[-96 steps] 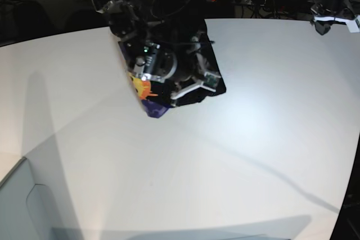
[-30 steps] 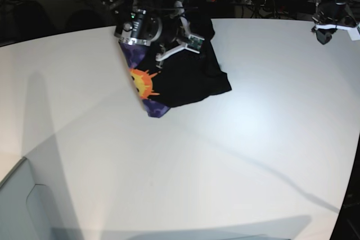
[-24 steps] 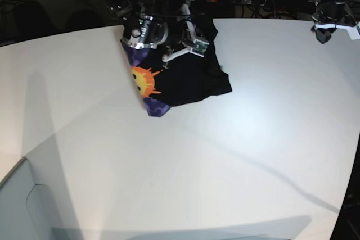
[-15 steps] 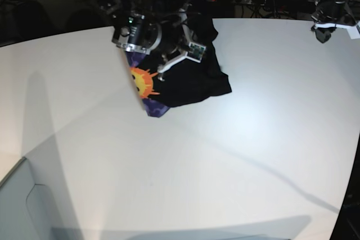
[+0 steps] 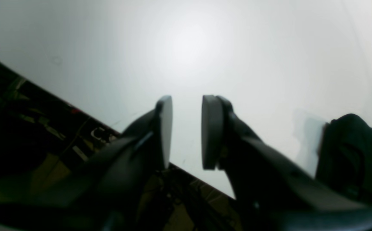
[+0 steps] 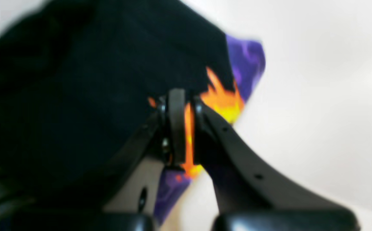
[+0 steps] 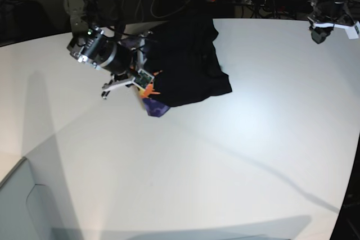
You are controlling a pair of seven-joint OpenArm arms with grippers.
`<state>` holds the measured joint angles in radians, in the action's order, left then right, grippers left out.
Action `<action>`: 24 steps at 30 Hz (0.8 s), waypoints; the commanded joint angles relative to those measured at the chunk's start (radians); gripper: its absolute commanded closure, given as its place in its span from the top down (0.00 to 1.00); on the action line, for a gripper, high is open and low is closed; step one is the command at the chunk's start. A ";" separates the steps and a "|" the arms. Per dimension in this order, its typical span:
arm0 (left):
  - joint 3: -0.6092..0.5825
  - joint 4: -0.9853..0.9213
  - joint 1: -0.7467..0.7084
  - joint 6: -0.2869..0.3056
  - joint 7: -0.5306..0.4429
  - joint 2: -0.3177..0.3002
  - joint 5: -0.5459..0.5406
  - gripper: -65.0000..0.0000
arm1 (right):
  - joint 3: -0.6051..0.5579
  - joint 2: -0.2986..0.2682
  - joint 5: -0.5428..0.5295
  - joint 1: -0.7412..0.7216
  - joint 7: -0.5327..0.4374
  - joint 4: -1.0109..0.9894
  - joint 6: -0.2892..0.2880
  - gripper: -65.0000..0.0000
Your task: Fold the T-shirt properly
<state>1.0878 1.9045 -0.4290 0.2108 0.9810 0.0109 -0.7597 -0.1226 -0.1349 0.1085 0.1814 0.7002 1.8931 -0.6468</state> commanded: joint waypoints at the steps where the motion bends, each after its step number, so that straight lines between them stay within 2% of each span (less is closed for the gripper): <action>1: 0.005 0.017 -0.004 0.002 -0.017 -0.010 -0.016 0.24 | 0.001 -0.001 -0.016 -0.009 -0.027 -0.008 -0.003 0.00; 5: 0.005 0.017 -0.004 0.002 -0.017 -0.009 -0.016 0.25 | 0.033 -0.009 -0.016 -0.010 -0.030 -0.109 -0.003 0.00; 10: 0.007 0.019 -0.004 0.002 -0.017 0.010 -0.016 0.25 | 0.044 -0.009 -0.017 -0.021 -0.093 -0.171 -0.003 0.00; 18: 0.007 0.019 -0.004 0.002 -0.017 0.011 -0.016 0.25 | 0.090 -0.007 -0.020 0.083 -0.095 0.073 -0.003 0.00; 24: 0.007 0.019 0.008 0.002 -0.017 0.011 -0.016 0.25 | 0.090 -0.007 -0.014 0.143 -0.093 0.073 -0.003 0.00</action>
<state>1.0897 1.9049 -0.4152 0.2108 0.9771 0.0330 -0.7597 -0.0334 -0.1387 0.1043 0.3294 0.6266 1.9522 -0.6468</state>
